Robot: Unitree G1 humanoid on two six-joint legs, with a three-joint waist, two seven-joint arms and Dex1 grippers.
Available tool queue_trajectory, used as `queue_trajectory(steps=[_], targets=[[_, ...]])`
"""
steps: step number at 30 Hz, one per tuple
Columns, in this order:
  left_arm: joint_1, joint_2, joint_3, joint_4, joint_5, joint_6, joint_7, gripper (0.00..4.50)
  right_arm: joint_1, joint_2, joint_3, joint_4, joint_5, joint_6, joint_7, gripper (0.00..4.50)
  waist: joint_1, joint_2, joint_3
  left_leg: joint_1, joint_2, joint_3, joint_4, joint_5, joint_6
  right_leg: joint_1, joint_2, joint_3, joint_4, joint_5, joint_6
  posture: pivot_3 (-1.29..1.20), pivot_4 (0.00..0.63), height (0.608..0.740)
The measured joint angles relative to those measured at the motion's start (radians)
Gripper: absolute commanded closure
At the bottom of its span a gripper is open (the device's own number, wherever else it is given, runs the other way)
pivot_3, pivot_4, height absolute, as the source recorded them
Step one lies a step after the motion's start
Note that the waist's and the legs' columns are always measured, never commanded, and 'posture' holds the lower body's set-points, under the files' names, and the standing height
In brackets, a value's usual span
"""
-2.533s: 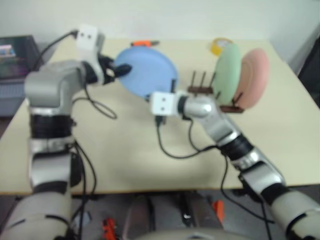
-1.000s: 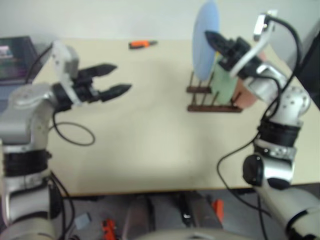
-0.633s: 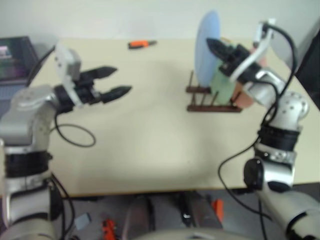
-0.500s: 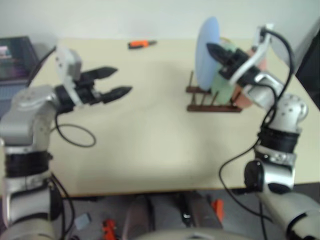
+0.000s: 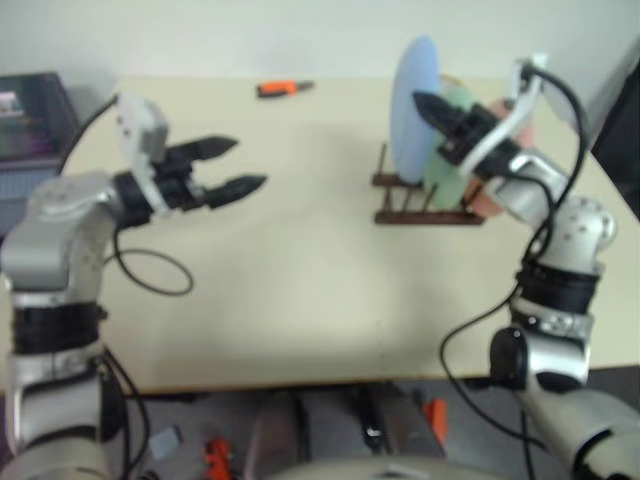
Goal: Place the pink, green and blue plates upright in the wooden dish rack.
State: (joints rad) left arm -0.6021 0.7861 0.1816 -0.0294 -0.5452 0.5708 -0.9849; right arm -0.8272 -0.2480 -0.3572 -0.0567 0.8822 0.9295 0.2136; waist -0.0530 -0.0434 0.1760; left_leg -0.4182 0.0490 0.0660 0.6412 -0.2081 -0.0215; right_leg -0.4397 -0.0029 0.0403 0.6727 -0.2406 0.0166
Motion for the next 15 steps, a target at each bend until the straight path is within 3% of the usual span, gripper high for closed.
queue_trajectory(steps=[15], targets=[[0.0,0.0,-0.019,0.0,0.002,0.008,0.014,0.33,0.001,0.013,0.003,0.0,0.006,-0.011,-0.002,4.5,0.0,0.0,0.0,0.0,0.0,0.0,-0.001,0.0,0.0,0.0,0.0,0.0,-0.001,0.0,0.0,0.0,0.15,0.74]])
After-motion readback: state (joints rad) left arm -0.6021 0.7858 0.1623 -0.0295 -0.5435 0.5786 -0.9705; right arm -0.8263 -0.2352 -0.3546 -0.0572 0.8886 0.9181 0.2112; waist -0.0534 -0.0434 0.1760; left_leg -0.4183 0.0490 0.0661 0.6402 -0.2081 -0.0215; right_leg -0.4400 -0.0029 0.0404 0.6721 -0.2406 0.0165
